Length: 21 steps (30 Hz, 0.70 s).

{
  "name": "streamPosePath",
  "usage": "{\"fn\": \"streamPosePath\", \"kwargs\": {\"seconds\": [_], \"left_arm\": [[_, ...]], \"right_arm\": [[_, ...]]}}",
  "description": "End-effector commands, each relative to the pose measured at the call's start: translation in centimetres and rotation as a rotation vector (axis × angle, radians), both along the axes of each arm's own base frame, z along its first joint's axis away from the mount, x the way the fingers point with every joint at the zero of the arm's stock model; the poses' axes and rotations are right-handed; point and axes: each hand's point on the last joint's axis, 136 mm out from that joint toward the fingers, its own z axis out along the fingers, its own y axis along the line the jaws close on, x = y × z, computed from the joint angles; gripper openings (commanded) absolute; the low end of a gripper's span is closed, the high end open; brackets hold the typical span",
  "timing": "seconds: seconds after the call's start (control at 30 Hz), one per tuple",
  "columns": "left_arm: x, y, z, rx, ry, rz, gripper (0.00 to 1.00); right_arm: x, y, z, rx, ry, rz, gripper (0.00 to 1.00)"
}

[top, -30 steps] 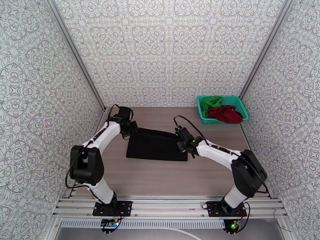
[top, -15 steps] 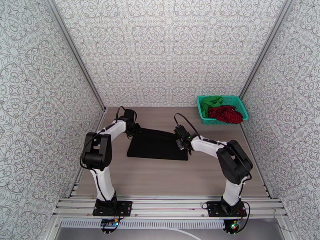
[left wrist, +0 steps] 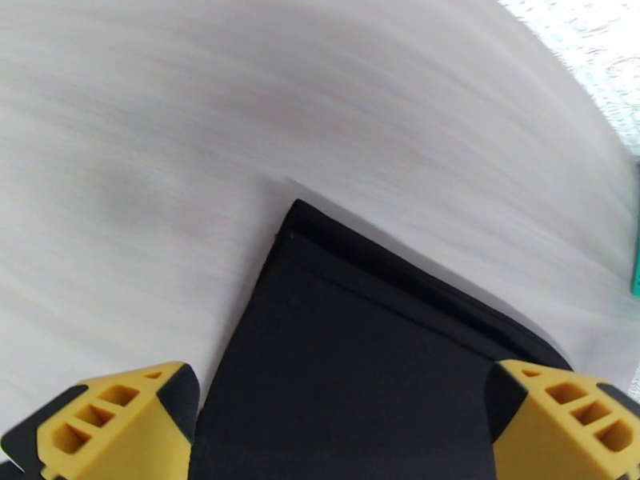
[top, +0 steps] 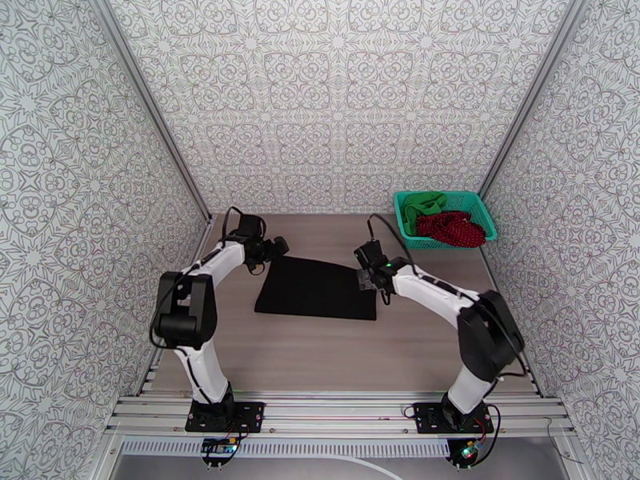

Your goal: Fold and stack the mixed laundry pile

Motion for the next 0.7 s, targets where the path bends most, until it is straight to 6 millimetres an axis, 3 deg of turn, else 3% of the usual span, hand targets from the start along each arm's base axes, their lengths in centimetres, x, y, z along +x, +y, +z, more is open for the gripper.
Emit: {"fn": "streamPosePath", "kwargs": {"seconds": [0.0, 0.17, 0.3, 0.67], "left_arm": [[-1.4, 0.2, 3.2, -0.015, -0.074, -0.009, 0.99], [-4.7, 0.3, 3.8, -0.009, -0.041, 0.001, 0.99], [-6.7, 0.0, 3.7, 0.007, -0.017, -0.003, 0.99], [-7.4, -1.5, 3.3, 0.009, 0.005, -0.045, 0.99]], "right_arm": [[-2.9, -0.7, -0.4, 0.117, 0.142, -0.091, 0.84], [-4.7, 0.1, -2.7, 0.273, 0.269, -0.120, 0.82], [-4.8, 0.6, -4.5, 0.308, 0.323, -0.144, 0.77], [-4.0, 1.8, -9.9, 0.326, 0.396, -0.202, 0.64]]}}
